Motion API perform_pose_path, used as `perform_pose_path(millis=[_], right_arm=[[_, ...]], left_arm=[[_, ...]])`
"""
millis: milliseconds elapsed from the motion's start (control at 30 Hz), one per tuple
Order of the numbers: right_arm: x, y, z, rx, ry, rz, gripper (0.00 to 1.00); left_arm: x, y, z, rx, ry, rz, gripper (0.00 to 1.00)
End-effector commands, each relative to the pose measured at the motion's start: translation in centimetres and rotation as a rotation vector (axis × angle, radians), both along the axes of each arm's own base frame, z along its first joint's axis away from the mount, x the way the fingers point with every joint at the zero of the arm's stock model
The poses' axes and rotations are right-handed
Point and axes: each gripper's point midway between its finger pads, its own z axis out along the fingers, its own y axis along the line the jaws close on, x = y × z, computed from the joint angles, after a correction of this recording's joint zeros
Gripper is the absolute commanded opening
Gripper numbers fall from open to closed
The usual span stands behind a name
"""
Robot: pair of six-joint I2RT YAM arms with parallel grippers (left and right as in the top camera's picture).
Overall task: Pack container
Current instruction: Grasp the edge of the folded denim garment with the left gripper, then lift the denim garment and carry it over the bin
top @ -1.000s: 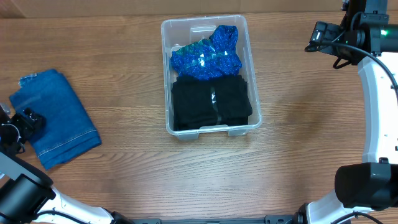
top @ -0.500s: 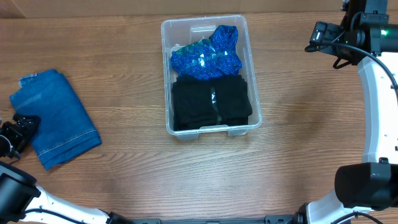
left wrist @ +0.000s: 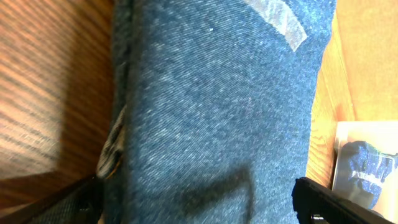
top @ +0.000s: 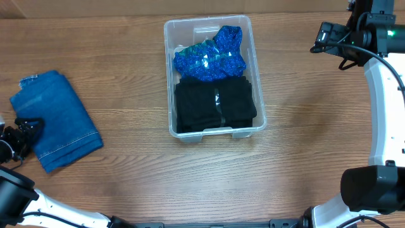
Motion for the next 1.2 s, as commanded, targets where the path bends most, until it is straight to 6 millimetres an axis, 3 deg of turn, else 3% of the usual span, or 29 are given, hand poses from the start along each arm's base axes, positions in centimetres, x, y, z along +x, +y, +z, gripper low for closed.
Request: perform_pose_path(millis=[0, 167, 233, 267, 300, 367, 400, 433, 467, 500, 533, 667, 800, 867, 1000, 1067, 1167], right_arm=[[0.0, -0.2, 0.4, -0.002, -0.012, -0.007, 1.0], [0.0, -0.2, 0.4, -0.002, -0.012, -0.007, 1.0], [0.0, -0.2, 0.4, -0.002, -0.012, -0.007, 1.0], [0.0, -0.2, 0.4, -0.002, -0.012, -0.007, 1.0], [0.0, -0.2, 0.4, -0.002, -0.012, -0.007, 1.0], [0.0, -0.2, 0.4, -0.002, -0.012, -0.007, 1.0], [0.0, -0.2, 0.4, -0.002, -0.012, -0.007, 1.0], [0.0, -0.2, 0.4, -0.002, -0.012, -0.007, 1.0], [0.0, -0.2, 0.4, -0.002, -0.012, -0.007, 1.0], [0.0, -0.2, 0.4, -0.002, -0.012, -0.007, 1.0], [0.0, -0.2, 0.4, -0.002, -0.012, -0.007, 1.0], [0.0, -0.2, 0.4, -0.002, -0.012, -0.007, 1.0], [0.0, -0.2, 0.4, -0.002, -0.012, -0.007, 1.0], [0.0, -0.2, 0.4, -0.002, -0.012, -0.007, 1.0], [0.0, -0.2, 0.4, -0.002, -0.012, -0.007, 1.0], [0.0, -0.2, 0.4, -0.002, -0.012, -0.007, 1.0], [0.0, -0.2, 0.4, -0.002, -0.012, -0.007, 1.0]], left_arm=[[-2.0, -5.2, -8.7, -0.072, 0.258, -0.096, 0.99], [-1.8, -5.3, -9.2, -0.033, 0.291, -0.117, 0.94], [-1.8, -5.3, -9.2, -0.032, 0.29, -0.117, 0.78], [-1.8, -5.3, -9.2, -0.032, 0.29, -0.116, 0.62], [-1.9, -5.3, -9.2, -0.032, 0.291, -0.116, 0.53], [-1.9, -5.2, -9.2, -0.031, 0.293, -0.115, 0.44], [-1.9, -5.2, -9.2, -0.031, 0.292, -0.115, 0.33], [-1.9, -5.3, -9.2, -0.032, 0.291, -0.115, 0.14], [-1.7, -5.2, -9.0, -0.044, 0.287, -0.103, 0.04], [-1.1, -5.3, -8.5, -0.078, 0.263, -0.078, 0.04], [0.2, -5.5, -7.1, -0.135, 0.194, -0.062, 0.04], [5.8, -5.4, 1.8, -0.37, -0.202, -0.055, 0.04], [8.9, -6.5, 8.5, -0.34, -0.26, -0.143, 0.04], [11.2, -9.0, 14.7, -0.199, -0.306, -0.242, 0.04], [12.9, -12.5, 21.4, 0.003, -0.323, -0.308, 0.04], [13.6, -15.2, 26.0, 0.139, -0.342, -0.33, 0.04], [14.0, -19.6, 31.3, 0.213, -0.403, -0.362, 0.04]])
